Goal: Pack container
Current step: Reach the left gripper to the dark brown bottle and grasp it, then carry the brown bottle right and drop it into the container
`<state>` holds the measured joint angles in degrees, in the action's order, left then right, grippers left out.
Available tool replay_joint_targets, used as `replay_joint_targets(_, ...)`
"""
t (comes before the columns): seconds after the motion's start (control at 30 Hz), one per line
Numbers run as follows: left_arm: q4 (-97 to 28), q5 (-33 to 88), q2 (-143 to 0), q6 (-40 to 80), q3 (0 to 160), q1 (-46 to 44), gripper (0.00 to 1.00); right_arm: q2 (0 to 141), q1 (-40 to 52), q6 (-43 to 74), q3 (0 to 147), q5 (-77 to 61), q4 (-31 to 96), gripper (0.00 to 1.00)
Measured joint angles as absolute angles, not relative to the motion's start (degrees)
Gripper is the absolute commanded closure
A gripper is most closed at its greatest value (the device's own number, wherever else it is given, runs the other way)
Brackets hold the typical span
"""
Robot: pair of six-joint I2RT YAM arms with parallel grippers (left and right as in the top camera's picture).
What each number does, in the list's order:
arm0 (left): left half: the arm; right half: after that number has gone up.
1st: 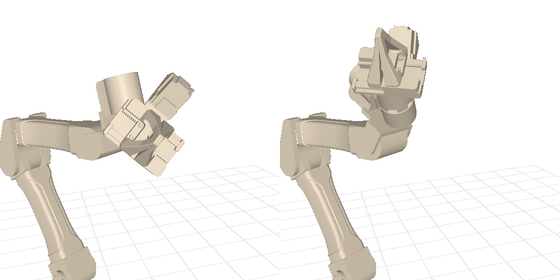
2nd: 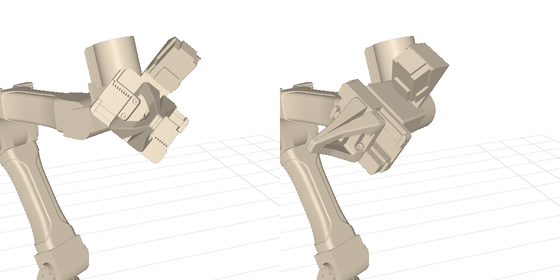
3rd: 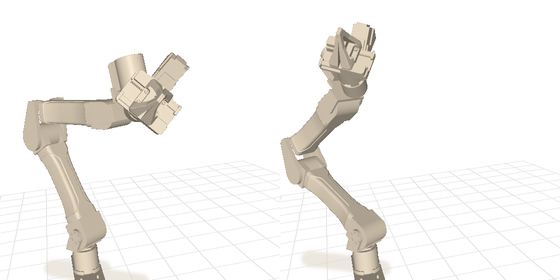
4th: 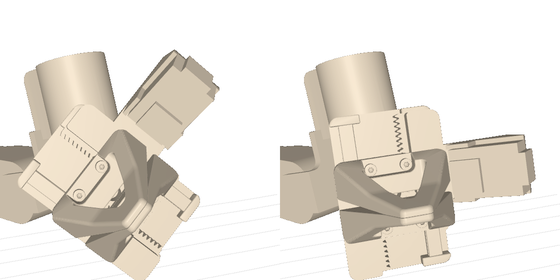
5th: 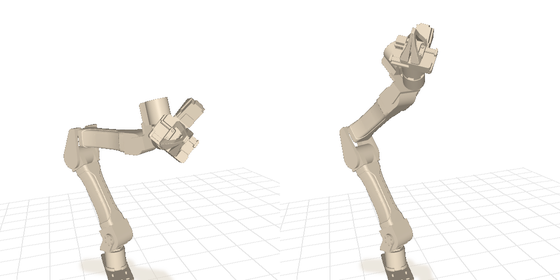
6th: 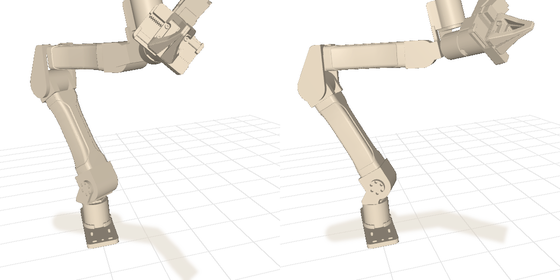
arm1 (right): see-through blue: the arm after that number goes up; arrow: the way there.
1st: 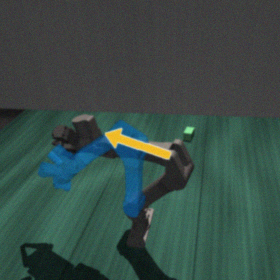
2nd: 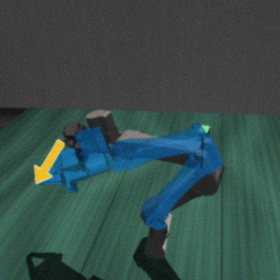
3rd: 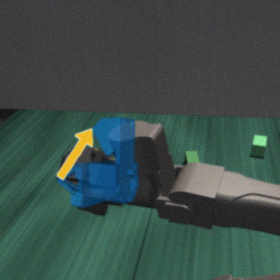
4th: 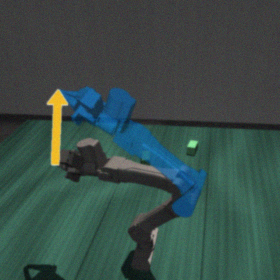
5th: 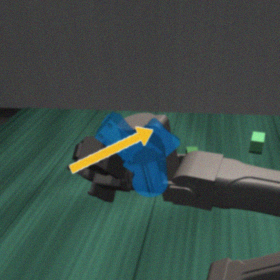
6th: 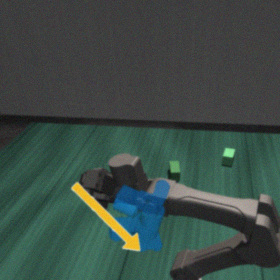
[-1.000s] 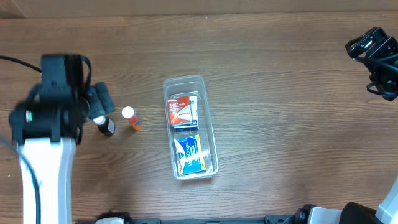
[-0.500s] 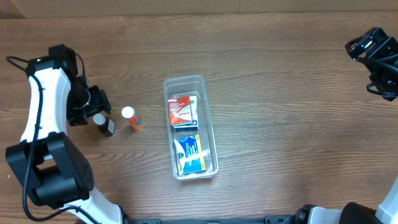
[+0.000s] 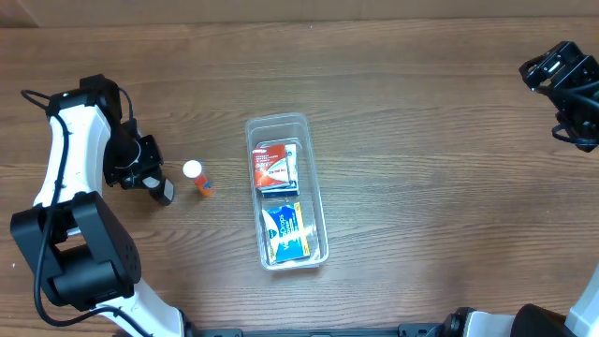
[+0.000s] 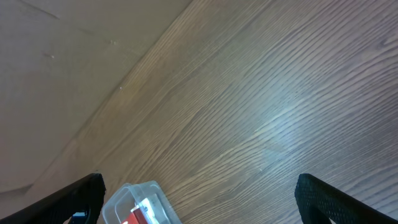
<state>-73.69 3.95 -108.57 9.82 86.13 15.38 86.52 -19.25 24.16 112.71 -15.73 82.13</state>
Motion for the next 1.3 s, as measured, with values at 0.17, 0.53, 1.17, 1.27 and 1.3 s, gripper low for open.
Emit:
replay_joint_targets(0.17, -78.6, 4.0, -109.1, 9.9, 88.7, 15.4, 0.9, 86.5, -19.2, 24.1, 112.7, -15.7, 82.2, 0.0)
replay_joint_targets(0.53, -94.4, 2.6, -99.7, 13.2, 129.7, 4.4, 0.82, 86.5, -19.2, 24.2, 112.7, -15.7, 82.2, 0.0)
replay_joint_targets(1.17, -73.3, -6.1, -96.9, 57.9, 98.0, -37.5, 0.8, 86.5, -19.2, 24.2, 112.7, -15.7, 82.1, 0.0)
replay_joint_targets(1.27, -69.6, -6.0, -96.9, 61.1, 93.9, -37.4, 0.8, 86.5, -19.2, 24.1, 112.7, -15.7, 82.1, 0.0)
replay_joint_targets(1.3, -68.2, -6.0, -96.9, 61.7, 92.8, -37.4, 0.8, 86.5, -19.2, 24.2, 112.7, -15.7, 82.1, 0.0)
